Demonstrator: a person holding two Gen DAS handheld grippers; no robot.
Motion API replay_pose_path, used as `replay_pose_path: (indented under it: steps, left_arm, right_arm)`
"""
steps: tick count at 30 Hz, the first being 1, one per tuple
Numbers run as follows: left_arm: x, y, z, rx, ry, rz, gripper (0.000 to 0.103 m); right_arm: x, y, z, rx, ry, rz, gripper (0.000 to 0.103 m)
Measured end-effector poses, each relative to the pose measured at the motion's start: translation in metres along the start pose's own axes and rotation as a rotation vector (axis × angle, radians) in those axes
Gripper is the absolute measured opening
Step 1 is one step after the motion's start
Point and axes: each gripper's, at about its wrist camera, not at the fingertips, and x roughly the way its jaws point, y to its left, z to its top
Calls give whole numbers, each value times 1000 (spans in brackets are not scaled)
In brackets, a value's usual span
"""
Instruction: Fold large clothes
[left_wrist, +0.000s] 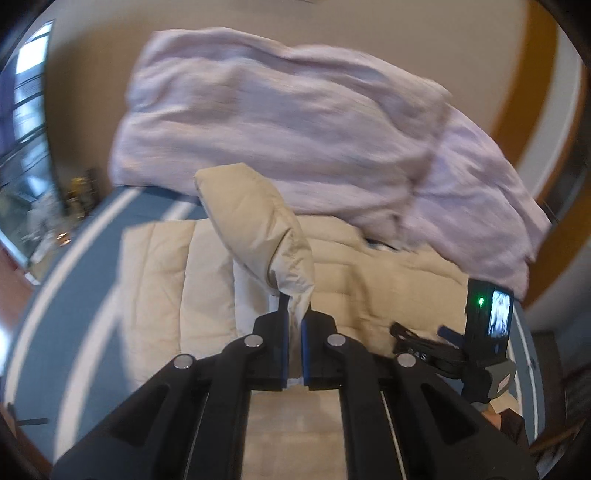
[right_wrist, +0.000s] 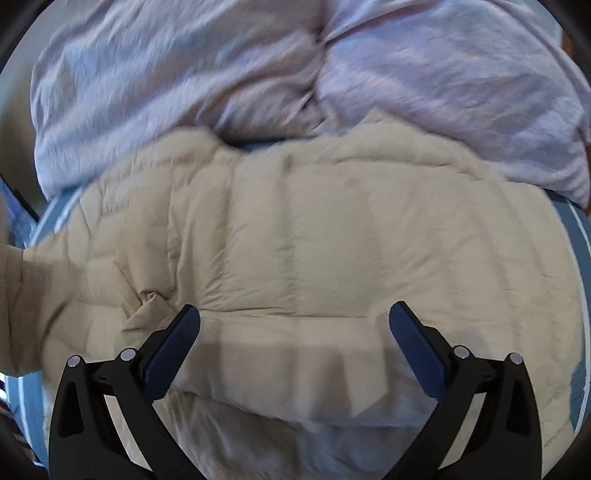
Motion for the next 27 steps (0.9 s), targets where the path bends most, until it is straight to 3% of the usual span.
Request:
replay_pose_path:
  steps: [9, 15, 18, 23, 27]
  left_arm:
    - [61, -104, -18, 112, 114, -149, 6]
    - [91, -137, -26, 155, 163, -160, 7]
    - [101, -142, -31, 160, 193, -155, 11]
    - [87, -134, -29, 151, 157, -157, 55]
    - [62, -117, -21, 173, 80, -108, 60]
  right_arm:
    - [-29, -84, -3, 133, -51, -104, 102]
    - [-37, -122, -7, 203, -78, -95, 102]
    - [-41, -123, -9, 192, -89, -92, 102]
    - [-50, -116, -13, 169, -115, -71, 102]
    - [-61, -106, -16, 152, -143, -39, 100]
